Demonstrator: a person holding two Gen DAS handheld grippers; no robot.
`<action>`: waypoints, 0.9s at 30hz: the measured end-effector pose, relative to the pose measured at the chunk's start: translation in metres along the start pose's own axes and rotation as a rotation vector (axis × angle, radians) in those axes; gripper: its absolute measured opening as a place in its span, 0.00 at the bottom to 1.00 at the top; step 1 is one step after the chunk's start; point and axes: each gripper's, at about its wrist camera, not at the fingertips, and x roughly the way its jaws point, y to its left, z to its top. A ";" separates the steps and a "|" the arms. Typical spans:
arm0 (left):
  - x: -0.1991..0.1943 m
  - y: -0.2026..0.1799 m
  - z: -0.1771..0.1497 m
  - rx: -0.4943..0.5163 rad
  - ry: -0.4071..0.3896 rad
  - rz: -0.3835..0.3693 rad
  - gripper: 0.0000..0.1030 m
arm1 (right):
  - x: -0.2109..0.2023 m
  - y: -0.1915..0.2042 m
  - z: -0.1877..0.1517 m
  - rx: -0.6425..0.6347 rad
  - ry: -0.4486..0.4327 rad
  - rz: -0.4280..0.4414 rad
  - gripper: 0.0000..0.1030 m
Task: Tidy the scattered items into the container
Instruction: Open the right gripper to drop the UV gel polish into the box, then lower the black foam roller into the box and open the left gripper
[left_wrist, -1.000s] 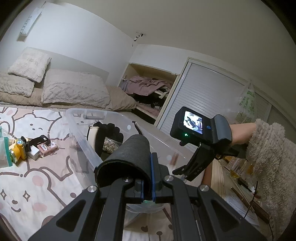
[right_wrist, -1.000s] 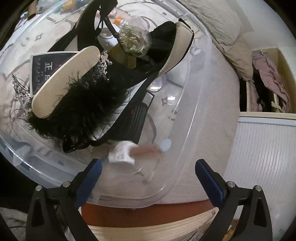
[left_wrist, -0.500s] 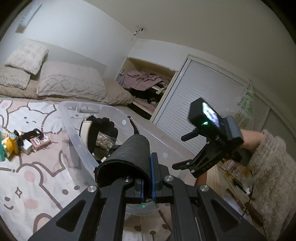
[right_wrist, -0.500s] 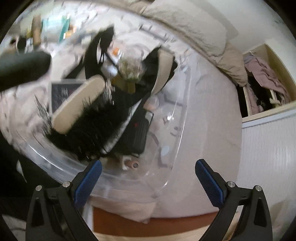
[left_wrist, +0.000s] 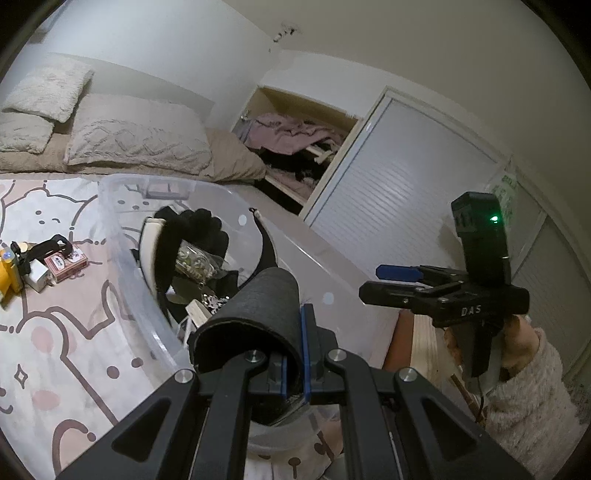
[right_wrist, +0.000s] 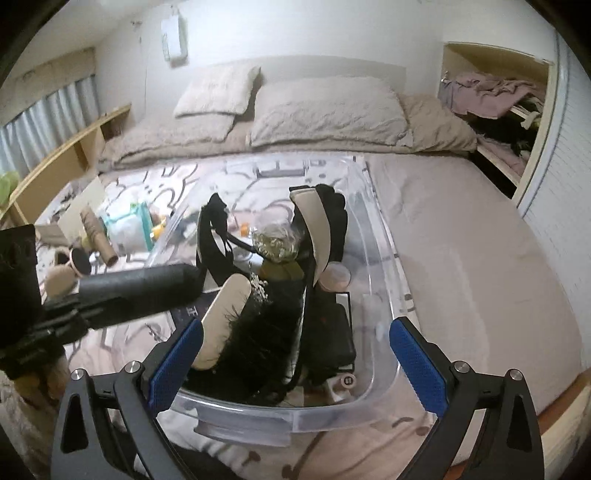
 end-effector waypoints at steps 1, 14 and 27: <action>0.004 -0.002 0.000 0.006 0.015 -0.001 0.06 | 0.001 0.000 -0.001 0.012 -0.008 -0.009 0.98; 0.046 -0.041 0.001 0.116 0.194 -0.031 0.06 | -0.018 -0.033 -0.003 0.196 -0.194 -0.018 1.00; 0.093 -0.079 0.009 0.421 0.423 0.009 0.06 | -0.050 -0.069 -0.002 0.310 -0.276 0.003 1.00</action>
